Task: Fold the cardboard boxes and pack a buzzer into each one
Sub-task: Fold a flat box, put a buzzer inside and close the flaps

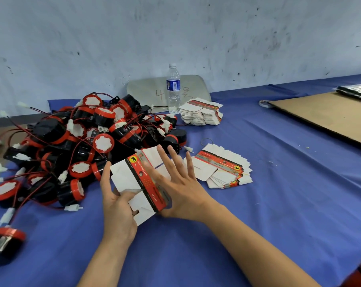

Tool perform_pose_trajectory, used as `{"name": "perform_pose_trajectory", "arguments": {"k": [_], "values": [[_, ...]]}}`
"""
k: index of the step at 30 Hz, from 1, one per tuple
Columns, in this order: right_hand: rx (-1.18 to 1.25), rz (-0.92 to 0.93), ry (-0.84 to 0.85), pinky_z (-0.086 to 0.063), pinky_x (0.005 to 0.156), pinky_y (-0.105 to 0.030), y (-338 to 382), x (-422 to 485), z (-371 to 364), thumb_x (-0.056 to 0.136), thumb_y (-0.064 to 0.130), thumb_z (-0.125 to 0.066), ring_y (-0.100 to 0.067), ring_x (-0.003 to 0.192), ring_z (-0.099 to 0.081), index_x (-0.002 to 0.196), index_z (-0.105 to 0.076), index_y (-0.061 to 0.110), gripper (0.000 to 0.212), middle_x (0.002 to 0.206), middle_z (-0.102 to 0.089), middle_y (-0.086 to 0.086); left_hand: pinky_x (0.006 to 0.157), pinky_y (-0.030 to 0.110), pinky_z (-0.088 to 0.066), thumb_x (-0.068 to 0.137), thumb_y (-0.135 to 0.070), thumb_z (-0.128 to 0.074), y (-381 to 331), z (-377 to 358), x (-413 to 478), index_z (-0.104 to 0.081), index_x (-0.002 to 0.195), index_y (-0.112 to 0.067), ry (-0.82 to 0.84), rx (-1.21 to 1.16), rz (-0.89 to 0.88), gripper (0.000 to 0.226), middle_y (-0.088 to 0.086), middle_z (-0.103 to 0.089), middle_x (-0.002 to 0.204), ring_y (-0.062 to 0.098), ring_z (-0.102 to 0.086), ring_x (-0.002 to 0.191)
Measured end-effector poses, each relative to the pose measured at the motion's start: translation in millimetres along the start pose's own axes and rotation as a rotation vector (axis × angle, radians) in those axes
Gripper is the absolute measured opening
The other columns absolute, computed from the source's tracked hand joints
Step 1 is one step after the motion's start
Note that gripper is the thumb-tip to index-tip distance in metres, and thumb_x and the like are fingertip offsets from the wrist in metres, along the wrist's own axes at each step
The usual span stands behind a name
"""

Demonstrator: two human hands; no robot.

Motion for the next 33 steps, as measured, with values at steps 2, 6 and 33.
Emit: {"name": "perform_pose_trajectory", "arguments": {"k": [2, 6, 33], "values": [[-0.006, 0.013, -0.024, 0.005, 0.112, -0.064, 0.7, -0.9, -0.3, 0.065, 0.046, -0.077, -0.031, 0.147, 0.019, 0.151, 0.010, 0.038, 0.123, 0.161, 0.018, -0.005, 0.047, 0.030, -0.054, 0.088, 0.013, -0.045, -1.6, -0.9, -0.6, -0.046, 0.122, -0.062, 0.031, 0.057, -0.047, 0.082, -0.010, -0.073, 0.099, 0.012, -0.070, 0.078], [-0.043, 0.026, -0.079, 0.001, 0.113, -0.067, -1.5, -2.7, 3.2, 0.067, 0.054, -0.076, -0.033, 0.148, 0.013, 0.153, 0.004, 0.035, 0.119, 0.162, 0.010, -0.008, 0.063, 0.044, -0.055, 0.088, 0.016, -0.040, -6.3, 0.0, -0.4, -0.051, 0.115, -0.051, 0.085, 0.159, -0.142, 0.074, -0.007, -0.068, 0.102, 0.020, -0.067, 0.084], [0.230, 0.193, -0.488, -0.030, 0.110, -0.056, 11.3, -5.1, 34.4, 0.079, 0.036, -0.067, -0.027, 0.135, -0.044, 0.112, -0.072, 0.014, 0.041, 0.123, -0.067, 0.004, 0.070, 0.044, -0.059, 0.080, -0.065, -0.047, 7.2, -7.5, -3.2, -0.058, 0.132, -0.017, 0.182, -0.543, 0.465, 0.072, 0.013, -0.069, 0.117, 0.031, -0.070, 0.098]]}}
Point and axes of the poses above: each hand's wrist, its own x-axis towards the middle knuckle, its own z-axis out of the back of the hand, y = z × x, the point moved 4 cm from there along x, towards the middle knuckle
